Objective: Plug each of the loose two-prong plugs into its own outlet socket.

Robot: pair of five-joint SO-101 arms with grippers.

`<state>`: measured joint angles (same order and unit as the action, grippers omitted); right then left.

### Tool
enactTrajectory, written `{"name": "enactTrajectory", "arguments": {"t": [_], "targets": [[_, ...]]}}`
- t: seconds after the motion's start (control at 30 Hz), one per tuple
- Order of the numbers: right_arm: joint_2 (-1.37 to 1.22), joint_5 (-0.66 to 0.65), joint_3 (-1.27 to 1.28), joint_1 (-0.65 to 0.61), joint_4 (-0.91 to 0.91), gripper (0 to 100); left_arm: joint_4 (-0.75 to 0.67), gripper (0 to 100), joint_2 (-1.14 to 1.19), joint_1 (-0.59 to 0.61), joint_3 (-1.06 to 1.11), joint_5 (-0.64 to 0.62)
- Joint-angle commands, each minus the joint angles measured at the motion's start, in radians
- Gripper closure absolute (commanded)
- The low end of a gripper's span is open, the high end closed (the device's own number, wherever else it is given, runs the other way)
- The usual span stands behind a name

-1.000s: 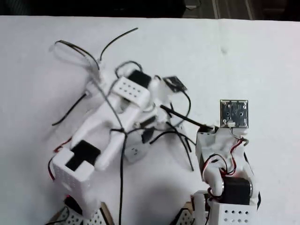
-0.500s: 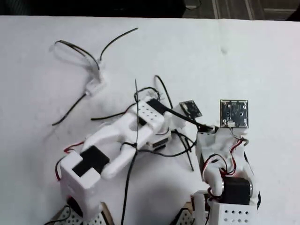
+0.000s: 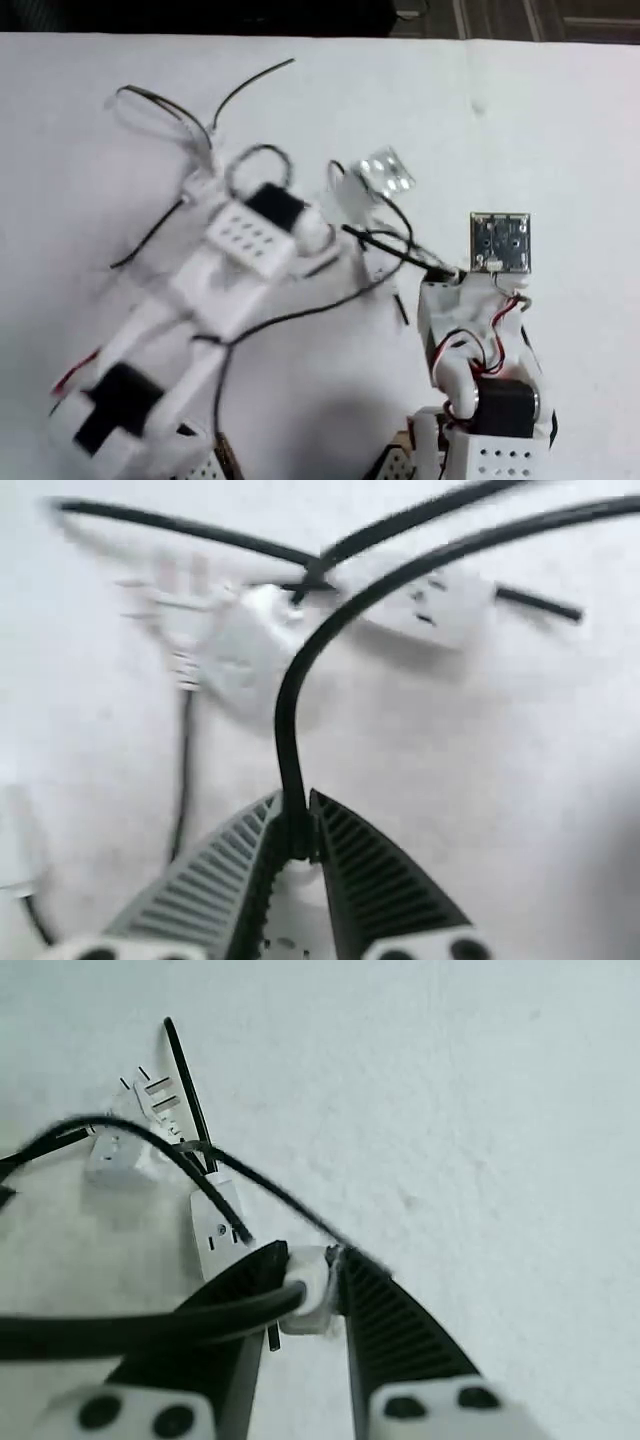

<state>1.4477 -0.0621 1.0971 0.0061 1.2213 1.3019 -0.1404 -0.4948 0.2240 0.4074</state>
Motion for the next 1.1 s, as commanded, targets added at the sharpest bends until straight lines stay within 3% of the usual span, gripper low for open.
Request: {"name": "enactTrajectory", "arguments": {"t": [0.0,0.1,0.27,0.6,0.73,1.07], "targets": [[0.012,-0.002,-0.006,0.008,0.004,98.1,0.002,98,-0.205,0.038,-0.006,-0.041],[0.012,-0.002,-0.006,0.008,0.004,98.1,0.011,94,-0.32,0.105,0.002,-0.147],[0.012,-0.002,-0.006,0.008,0.004,98.1,0.092,62,-0.464,0.234,0.077,-0.293],[0.01,-0.002,-0.006,0.007,0.004,98.1,0.094,65,-0.774,0.363,0.284,-0.236],[0.01,-0.002,-0.006,0.007,0.004,98.1,0.094,65,-0.809,0.395,0.414,-0.144],[0.005,-0.002,0.0,0.002,0.004,98.1,-0.046,70,-0.397,0.41,0.528,0.034]]}}
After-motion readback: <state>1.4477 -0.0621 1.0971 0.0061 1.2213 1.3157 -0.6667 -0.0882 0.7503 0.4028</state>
